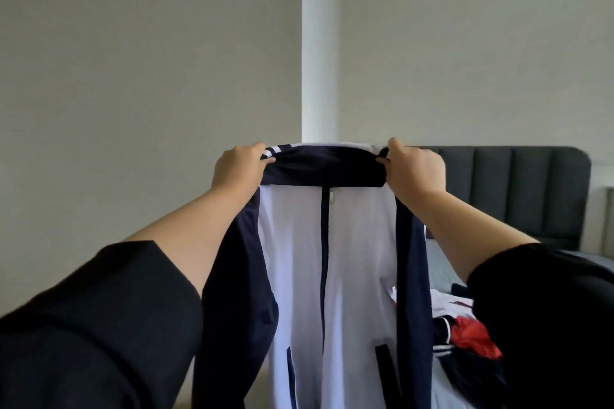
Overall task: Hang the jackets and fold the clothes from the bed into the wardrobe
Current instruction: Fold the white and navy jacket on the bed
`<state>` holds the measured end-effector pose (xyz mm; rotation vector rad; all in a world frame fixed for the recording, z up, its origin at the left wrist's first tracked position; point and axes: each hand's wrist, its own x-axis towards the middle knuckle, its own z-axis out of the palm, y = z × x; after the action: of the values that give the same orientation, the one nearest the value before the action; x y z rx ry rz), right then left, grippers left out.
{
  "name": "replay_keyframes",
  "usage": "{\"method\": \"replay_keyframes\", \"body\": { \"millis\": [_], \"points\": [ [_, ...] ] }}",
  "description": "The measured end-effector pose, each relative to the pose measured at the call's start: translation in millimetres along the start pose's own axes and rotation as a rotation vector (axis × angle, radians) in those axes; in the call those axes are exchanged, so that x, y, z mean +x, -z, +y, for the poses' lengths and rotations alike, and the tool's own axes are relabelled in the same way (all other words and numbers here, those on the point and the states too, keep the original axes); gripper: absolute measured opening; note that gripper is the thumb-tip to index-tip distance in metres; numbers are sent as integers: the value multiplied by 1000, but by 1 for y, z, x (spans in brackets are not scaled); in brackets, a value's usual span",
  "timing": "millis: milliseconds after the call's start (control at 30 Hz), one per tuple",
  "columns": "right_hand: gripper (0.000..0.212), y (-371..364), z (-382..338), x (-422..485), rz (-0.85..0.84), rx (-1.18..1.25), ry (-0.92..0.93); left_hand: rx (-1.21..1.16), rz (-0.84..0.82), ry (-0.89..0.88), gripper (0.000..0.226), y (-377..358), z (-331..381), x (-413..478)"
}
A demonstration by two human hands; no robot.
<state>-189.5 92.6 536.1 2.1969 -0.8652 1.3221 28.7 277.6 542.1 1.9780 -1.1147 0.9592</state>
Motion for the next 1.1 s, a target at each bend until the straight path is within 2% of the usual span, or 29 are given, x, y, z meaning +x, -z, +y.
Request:
{"method": "replay_keyframes", "body": {
  "millis": [100,200,300,367,467,600,733,833,933,967,1033,1100],
  "points": [
    [27,14,36,-33,-8,-43,20,-38,-44,-35,35,-15,29,-21],
    [36,8,61,-88,-104,-46,25,-42,-171,-52,33,-51,49,-60],
    [51,-16,81,-141,-199,-46,-29,-58,-275,-25,36,-101,65,-106],
    [53,-37,92,-172,-232,-5,-102,-62,-315,15,36,-136,73,-134],
    [38,-74,101,-214,-333,-17,-159,-31,-412,88,29,-185,79,-168],
    [5,-131,111,-250,-521,-116,-195,32,-603,186,25,-242,76,-193],
    [13,-183,115,-274,-629,-193,-196,154,-764,170,12,-291,71,-210],
    [15,-220,113,-280,-754,-221,-313,44,-887,429,15,-329,68,-215],
    [11,-254,114,-284,-736,-22,-545,-414,-935,840,33,-362,62,-218],
    [25,-264,113,-288,-731,51,-607,-533,-969,848,45,-370,60,-224],
    [61,-278,101,-305,-833,150,-660,-617,-1071,712,68,-378,56,-249],
    [70,-289,80,-334,-926,223,-658,-617,-1139,573,77,-385,49,-282]
  ]
}}
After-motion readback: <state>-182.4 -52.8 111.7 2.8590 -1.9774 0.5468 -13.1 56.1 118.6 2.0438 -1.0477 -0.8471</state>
